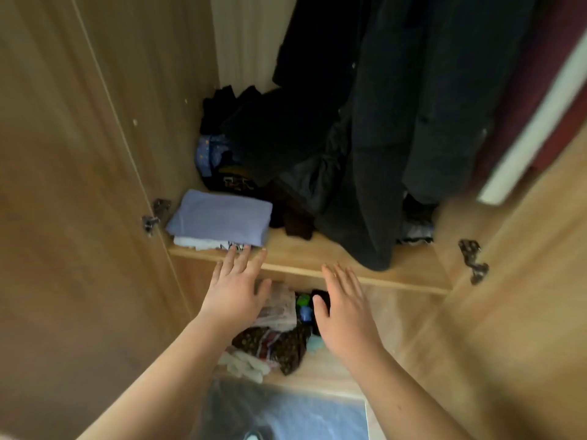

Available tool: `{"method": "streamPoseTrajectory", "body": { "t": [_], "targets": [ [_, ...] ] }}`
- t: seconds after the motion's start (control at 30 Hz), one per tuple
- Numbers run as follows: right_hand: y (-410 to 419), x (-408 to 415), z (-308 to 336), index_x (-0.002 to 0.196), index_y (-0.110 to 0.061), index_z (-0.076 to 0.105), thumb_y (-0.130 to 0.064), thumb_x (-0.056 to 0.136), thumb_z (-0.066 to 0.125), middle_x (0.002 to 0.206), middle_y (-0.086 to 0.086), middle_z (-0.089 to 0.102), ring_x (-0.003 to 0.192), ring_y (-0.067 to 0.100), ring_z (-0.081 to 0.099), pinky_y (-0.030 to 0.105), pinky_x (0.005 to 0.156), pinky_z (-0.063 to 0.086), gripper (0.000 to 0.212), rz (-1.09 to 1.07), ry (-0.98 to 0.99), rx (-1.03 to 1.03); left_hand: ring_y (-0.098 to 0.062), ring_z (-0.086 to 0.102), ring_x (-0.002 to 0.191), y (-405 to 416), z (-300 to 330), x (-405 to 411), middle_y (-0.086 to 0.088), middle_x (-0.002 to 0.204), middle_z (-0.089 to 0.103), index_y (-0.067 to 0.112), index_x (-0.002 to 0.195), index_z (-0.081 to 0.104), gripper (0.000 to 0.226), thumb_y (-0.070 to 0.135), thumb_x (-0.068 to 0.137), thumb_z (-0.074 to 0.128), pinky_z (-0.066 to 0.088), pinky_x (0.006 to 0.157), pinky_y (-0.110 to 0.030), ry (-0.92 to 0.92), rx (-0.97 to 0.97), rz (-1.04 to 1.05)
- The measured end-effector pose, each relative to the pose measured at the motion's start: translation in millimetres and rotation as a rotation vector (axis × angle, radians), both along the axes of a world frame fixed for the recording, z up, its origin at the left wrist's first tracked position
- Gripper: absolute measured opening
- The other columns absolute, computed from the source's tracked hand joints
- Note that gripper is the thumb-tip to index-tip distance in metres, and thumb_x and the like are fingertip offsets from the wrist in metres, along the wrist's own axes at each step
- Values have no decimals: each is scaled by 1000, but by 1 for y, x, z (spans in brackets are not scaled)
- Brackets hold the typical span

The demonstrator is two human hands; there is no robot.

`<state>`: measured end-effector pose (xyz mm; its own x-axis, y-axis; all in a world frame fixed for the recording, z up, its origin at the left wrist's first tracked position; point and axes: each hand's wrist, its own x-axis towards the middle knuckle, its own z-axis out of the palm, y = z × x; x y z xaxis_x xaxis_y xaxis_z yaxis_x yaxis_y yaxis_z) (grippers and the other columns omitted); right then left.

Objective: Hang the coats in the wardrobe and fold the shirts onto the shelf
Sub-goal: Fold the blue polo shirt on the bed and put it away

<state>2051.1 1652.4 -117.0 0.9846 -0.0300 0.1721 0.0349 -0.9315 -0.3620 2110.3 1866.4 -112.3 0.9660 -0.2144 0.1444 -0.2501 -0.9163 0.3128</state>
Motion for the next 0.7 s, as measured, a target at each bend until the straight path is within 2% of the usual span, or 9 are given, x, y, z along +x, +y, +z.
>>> {"method": "streamPoseTrajectory", "body": {
  "t": [0.17,0.33,0.47,0.57,0.7],
  "targets": [
    [-23,-104,-11,155,-22,26,-45,100,37,162,2,25,151,23,15,39,123,16,61,-82,29,34,-23,-11,151,-11,0,-95,3,165,2,41,155,3,63,55,99,30,0,123,-44,97,51,-48],
    [-40,-194,-8,155,-21,27,-52,94,21,162,4,25,151,24,15,37,123,12,69,-174,8,10,-23,-11,151,-19,11,-164,2,165,2,41,154,1,63,56,99,28,0,122,-46,83,78,-111],
    [-39,-265,1,156,-20,22,-41,102,37,163,4,22,151,25,13,36,123,11,60,-291,-9,10,-24,-7,151,-17,18,-209,1,165,4,40,155,3,62,54,100,29,3,122,-46,80,64,-179],
    [-28,-321,3,157,-21,18,-39,102,37,164,2,18,152,24,7,37,123,10,60,-378,-18,-11,-25,-5,152,-7,20,-244,1,165,6,39,155,6,61,53,100,30,5,122,-47,62,44,-264],
    [-1,-394,-4,155,-21,23,-37,101,43,162,3,23,151,25,11,37,122,12,61,-520,-18,0,-26,-5,151,12,15,-292,-1,165,6,37,155,7,61,51,100,30,6,122,-49,85,18,-352]
  ]
}}
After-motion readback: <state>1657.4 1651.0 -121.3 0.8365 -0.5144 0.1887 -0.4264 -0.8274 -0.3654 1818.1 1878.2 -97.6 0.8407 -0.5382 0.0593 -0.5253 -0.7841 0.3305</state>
